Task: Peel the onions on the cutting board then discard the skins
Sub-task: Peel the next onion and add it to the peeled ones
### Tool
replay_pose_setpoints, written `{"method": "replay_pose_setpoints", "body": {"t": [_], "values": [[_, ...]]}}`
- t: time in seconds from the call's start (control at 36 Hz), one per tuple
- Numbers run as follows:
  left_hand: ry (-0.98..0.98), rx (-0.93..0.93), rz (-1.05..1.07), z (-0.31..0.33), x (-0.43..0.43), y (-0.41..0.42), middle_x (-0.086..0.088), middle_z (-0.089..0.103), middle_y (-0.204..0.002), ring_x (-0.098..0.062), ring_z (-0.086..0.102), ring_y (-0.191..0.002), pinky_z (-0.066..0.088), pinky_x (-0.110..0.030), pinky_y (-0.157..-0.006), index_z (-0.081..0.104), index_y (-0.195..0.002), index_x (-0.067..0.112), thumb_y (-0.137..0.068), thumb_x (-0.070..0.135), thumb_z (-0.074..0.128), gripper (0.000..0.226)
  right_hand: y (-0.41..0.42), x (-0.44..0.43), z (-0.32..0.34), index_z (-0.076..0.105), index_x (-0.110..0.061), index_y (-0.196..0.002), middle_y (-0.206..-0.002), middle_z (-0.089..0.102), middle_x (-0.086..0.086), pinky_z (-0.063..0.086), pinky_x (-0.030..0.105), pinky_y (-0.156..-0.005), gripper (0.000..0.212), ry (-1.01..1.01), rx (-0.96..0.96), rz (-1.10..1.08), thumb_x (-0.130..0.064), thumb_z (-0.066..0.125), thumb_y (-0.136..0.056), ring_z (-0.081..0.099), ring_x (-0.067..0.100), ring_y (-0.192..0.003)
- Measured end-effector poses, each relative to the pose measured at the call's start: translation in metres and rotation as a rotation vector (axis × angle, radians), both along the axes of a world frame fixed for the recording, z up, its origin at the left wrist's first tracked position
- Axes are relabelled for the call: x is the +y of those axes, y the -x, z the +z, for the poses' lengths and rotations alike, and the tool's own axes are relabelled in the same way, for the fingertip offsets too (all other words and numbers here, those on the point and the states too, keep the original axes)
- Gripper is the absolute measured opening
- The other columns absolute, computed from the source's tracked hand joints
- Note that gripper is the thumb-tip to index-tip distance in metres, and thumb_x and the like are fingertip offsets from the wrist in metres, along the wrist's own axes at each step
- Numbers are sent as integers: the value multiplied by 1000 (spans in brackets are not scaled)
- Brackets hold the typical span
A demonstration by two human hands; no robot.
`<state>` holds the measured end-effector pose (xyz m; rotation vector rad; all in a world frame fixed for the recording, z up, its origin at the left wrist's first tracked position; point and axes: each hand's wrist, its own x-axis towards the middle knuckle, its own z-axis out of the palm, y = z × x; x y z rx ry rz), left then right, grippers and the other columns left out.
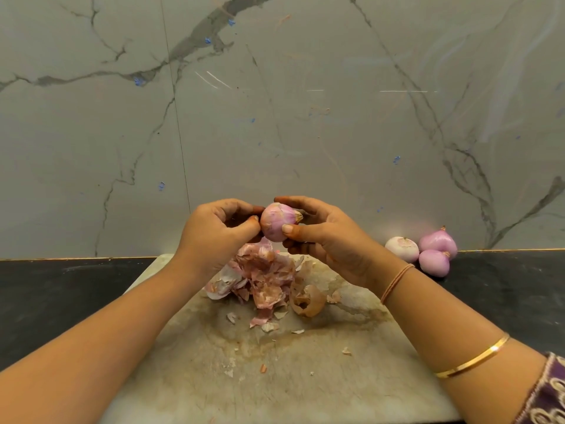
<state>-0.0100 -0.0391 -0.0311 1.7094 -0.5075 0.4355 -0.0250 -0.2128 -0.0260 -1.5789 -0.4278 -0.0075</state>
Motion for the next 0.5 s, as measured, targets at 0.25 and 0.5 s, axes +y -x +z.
{"method": "replay_pose_setpoints", "body": {"t": [0.25, 0.5], "values": [[-161, -98, -5, -2, -2, 7, 13, 72, -81, -5, 69, -76, 56, -18, -66, 66, -91, 33, -82, 11, 69, 24, -1, 0, -1, 56, -21, -115, -109, 59, 8, 55, 31, -78, 34, 15, -23, -28, -4, 66, -88, 59, 19, -84], [-325, -246, 132, -1, 2, 3, 13, 70, -77, -2, 67, -73, 55, -16, -67, 74, -95, 23, -80, 19, 70, 16, -1, 1, -1, 56, -17, -118, -104, 60, 6, 54, 33, -79, 37, 64, -25, -26, -2, 66, -87, 59, 21, -84]]}}
